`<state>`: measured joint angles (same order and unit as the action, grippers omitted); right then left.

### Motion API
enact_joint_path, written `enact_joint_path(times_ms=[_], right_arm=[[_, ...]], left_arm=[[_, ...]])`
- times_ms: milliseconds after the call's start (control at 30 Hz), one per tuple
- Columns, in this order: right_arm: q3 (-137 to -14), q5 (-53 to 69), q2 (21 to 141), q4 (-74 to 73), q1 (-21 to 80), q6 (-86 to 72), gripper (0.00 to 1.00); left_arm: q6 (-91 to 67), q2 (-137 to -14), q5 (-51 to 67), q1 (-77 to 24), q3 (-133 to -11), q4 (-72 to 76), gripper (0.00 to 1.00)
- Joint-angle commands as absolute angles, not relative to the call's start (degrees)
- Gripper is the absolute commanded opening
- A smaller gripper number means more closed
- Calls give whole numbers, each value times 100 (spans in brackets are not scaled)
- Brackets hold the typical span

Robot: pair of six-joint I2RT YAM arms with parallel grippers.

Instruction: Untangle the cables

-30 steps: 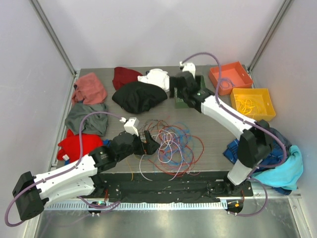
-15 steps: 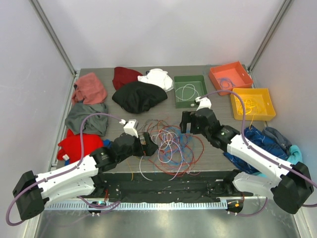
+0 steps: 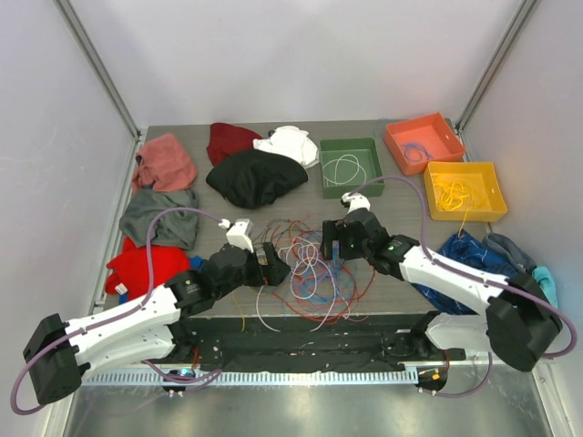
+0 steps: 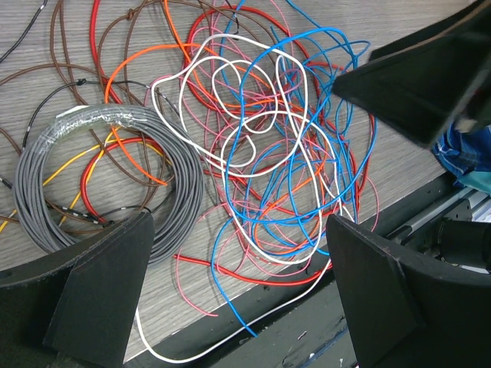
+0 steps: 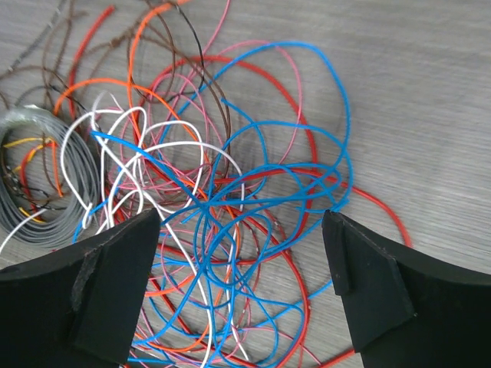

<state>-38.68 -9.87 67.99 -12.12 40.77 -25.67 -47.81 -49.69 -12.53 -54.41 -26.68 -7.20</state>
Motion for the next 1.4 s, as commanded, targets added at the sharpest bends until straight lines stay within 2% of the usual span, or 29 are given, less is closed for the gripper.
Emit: enact_joint_path(times_ms=[0,33,67,133,167,267,433,700,800,1033,1367], right_arm=[[-3876,-773,7241,-686,4104,-2637,92],[-3876,-808,7277,-642,4104,-2689,87],[-3867,-869,7286,-572,4104,-2716,74],[-3885,-975,7120,-545,4113,-2777,56],[-3893,-1106,6980,-545,4122,-2777,35],[-4200,-1362,6330,-885,4201,-2699,1],[-5509,-1512,5539,-1660,4394,-2417,1],[-7161,-783,5361,-2505,4421,-2373,1],[-7251,-633,5335,-2496,4421,-2469,1],[-7102,-449,5291,-2417,4421,-2645,1],[-6865,140,5177,-2294,4430,-2821,1]], left_arm=[[-4755,-4860,-1433,-5467,-2725,-642,100],[-4746,-4869,-1441,-5467,-2733,-650,100],[-4729,-4878,-1433,-5467,-2751,-650,100],[-4702,-4904,-1441,-5467,-2786,-703,100],[-4685,-4904,-1450,-5475,-2795,-729,100],[-4676,-4869,-1476,-5467,-2795,-738,100],[-4667,-4939,-1468,-5467,-2786,-642,100],[-4457,-4580,-1810,-5475,-2909,-361,100],[-4053,-4185,-1977,-5475,-3006,-159,100],[-3068,-3094,-1793,-5467,-2303,2326,100],[-2725,-4218,-1837,-5467,-2979,2996,100]])
